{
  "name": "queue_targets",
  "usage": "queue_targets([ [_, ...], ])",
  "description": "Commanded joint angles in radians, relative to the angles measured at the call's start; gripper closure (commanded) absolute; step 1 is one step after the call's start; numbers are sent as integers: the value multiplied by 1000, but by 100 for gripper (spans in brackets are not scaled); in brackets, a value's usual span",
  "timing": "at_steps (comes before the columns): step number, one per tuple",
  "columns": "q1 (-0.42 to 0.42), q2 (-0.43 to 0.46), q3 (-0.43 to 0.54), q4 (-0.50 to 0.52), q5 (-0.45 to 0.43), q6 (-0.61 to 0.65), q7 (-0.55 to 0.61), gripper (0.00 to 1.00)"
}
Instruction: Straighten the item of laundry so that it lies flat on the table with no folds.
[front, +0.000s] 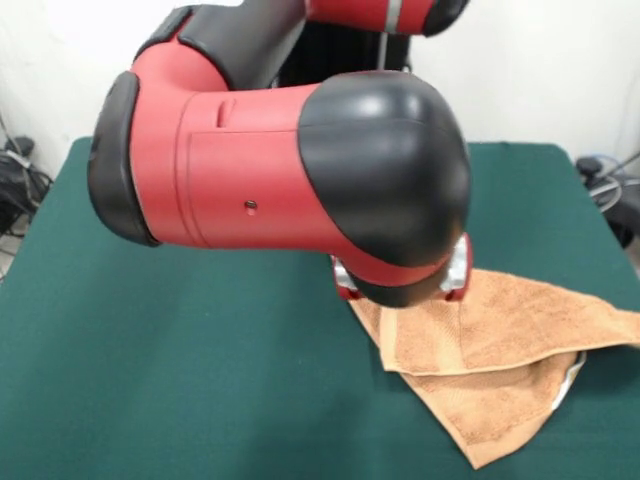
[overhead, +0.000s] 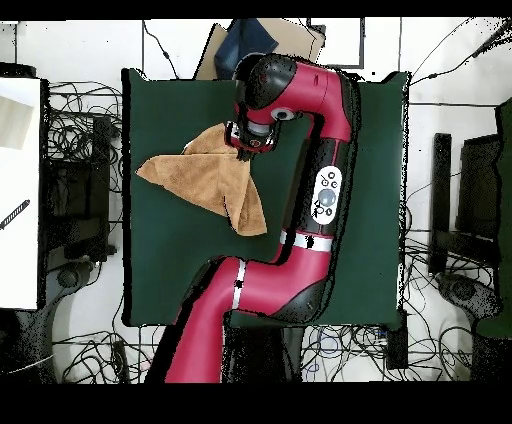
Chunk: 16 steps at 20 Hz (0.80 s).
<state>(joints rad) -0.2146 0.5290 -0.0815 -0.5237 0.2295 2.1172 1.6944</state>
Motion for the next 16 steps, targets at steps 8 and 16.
queue_targets([
  [8, -113, 103, -47, -28, -65, 147, -202, 100],
  [16, -110, 145, -34, -61, -22, 106, -207, 100],
])
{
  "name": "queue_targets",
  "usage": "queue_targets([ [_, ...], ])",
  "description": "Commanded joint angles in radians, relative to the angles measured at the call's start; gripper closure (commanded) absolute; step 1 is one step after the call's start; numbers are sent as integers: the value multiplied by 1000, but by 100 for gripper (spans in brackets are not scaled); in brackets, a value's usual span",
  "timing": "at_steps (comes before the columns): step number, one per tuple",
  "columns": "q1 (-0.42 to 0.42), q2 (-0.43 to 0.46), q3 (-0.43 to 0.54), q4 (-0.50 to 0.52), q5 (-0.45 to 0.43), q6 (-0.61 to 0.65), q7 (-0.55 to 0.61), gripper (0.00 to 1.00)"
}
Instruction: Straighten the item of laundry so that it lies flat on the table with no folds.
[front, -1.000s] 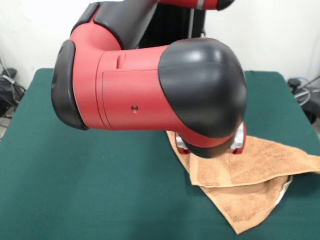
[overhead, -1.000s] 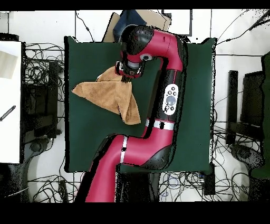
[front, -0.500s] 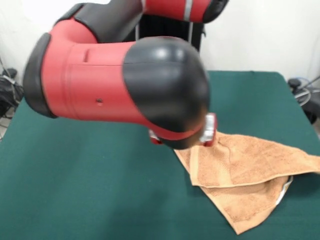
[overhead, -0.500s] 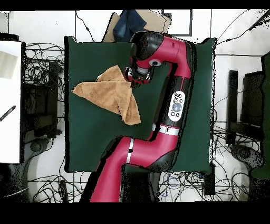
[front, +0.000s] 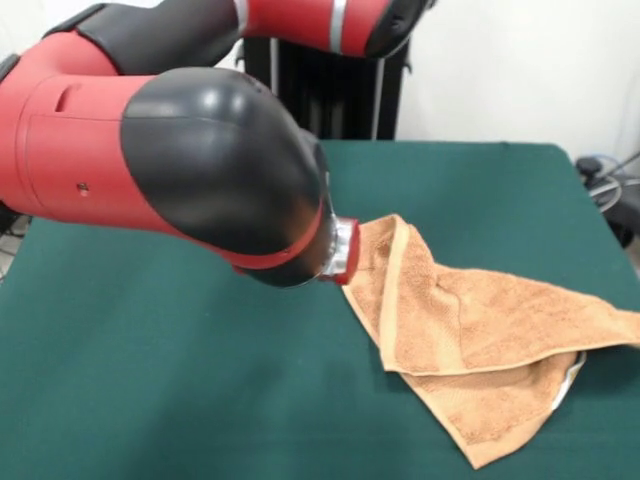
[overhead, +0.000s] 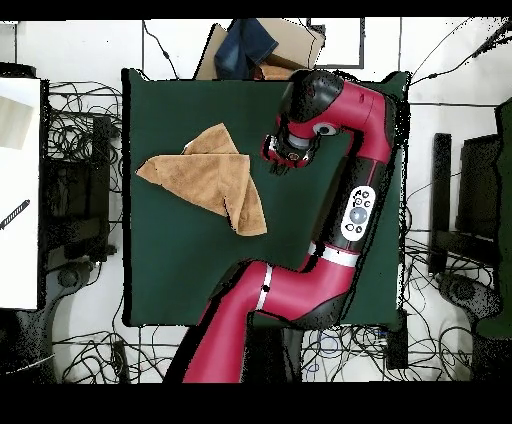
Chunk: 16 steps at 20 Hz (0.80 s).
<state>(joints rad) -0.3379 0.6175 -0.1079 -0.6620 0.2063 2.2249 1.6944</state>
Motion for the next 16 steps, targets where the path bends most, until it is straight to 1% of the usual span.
queue_targets([
  [1, 23, 72, 1, 58, 10, -11, -211, 100],
  [3, 45, 112, 24, -10, 15, -47, -201, 100],
  [7, 84, 176, 63, -117, 25, -50, -112, 100],
  [13, 111, 195, 86, -148, 64, -13, -27, 100],
  [16, 111, 205, 85, -188, 69, 23, 3, 100],
])
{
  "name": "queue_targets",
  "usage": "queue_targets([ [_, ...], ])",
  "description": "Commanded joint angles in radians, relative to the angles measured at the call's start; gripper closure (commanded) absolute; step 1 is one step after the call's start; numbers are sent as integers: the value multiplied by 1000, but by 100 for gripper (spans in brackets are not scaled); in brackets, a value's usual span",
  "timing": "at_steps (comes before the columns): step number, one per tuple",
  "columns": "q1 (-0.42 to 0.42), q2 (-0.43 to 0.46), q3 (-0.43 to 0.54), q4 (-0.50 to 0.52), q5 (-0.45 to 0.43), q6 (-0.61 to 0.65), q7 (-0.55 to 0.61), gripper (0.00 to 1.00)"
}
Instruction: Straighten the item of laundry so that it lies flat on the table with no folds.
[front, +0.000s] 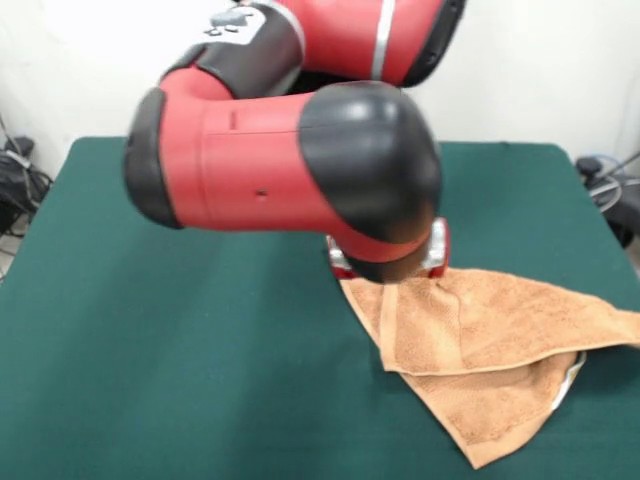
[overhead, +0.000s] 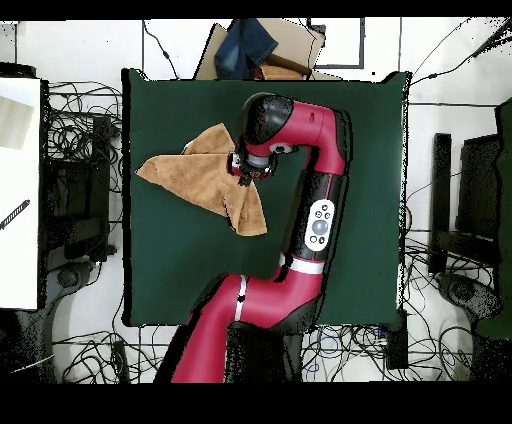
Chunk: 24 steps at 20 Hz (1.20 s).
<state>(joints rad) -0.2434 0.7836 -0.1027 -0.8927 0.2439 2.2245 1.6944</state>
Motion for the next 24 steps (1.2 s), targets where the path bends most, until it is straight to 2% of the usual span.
queue_targets([
  [1, 16, 37, 78, 47, 35, 24, 7, 100],
  [6, 11, 29, 61, 68, 48, 28, 11, 100],
  [12, 14, 47, 86, 64, 63, -65, -31, 100],
  [18, -1, 93, 67, -35, 49, 16, -28, 100],
  [24, -32, 220, 62, -281, 10, 106, -35, 100],
])
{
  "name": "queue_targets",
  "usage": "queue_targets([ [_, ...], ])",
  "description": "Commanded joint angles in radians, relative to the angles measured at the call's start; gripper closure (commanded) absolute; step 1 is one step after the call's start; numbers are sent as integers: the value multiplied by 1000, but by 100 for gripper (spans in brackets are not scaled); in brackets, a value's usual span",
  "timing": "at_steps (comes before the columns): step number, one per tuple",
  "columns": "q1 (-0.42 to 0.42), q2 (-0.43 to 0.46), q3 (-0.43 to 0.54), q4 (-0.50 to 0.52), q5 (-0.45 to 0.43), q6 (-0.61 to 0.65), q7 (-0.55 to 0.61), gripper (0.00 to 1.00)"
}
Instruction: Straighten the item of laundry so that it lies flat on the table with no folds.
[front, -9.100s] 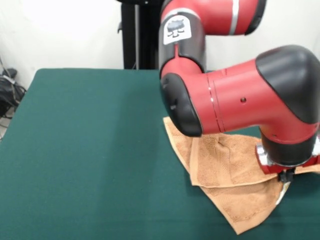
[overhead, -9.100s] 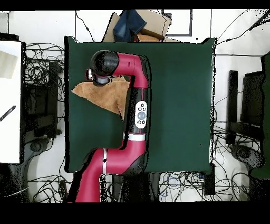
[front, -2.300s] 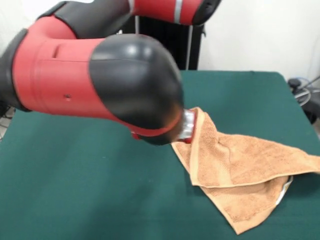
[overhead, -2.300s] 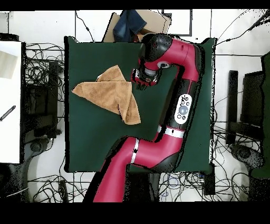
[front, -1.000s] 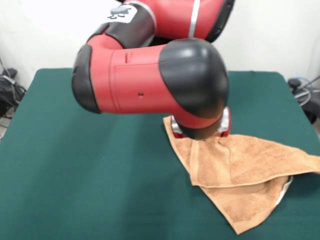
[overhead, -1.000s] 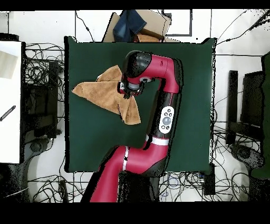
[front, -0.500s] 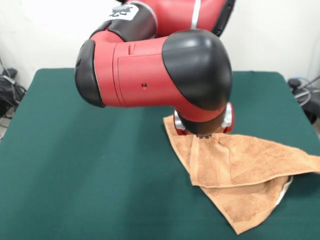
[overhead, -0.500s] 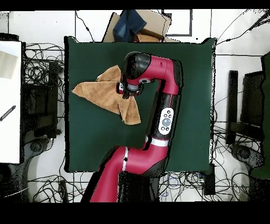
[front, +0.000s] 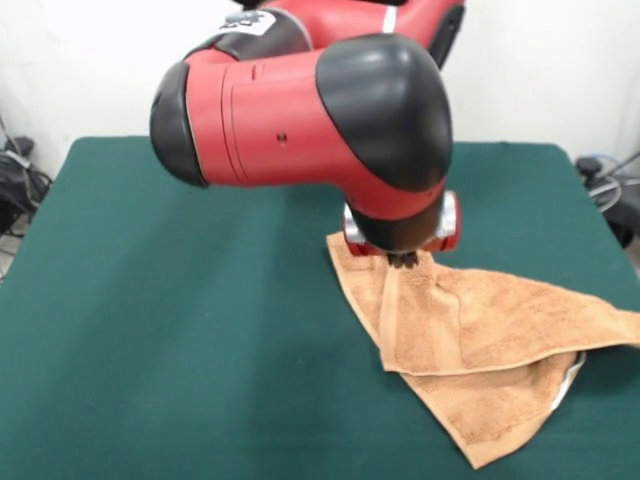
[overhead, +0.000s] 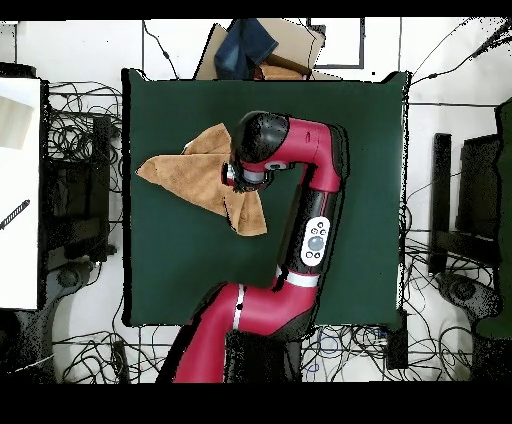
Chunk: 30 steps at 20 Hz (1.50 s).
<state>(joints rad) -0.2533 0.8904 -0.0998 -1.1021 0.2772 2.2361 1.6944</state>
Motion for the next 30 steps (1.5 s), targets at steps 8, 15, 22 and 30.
queue_targets([
  [8, -12, 224, 87, -279, -11, -1, -110, 100],
  [15, 80, 179, 82, -239, 1, -91, 14, 100],
  [22, 173, 217, 142, -292, 23, -179, 32, 100],
  [30, 136, 90, 137, -142, 30, -138, 113, 100],
])
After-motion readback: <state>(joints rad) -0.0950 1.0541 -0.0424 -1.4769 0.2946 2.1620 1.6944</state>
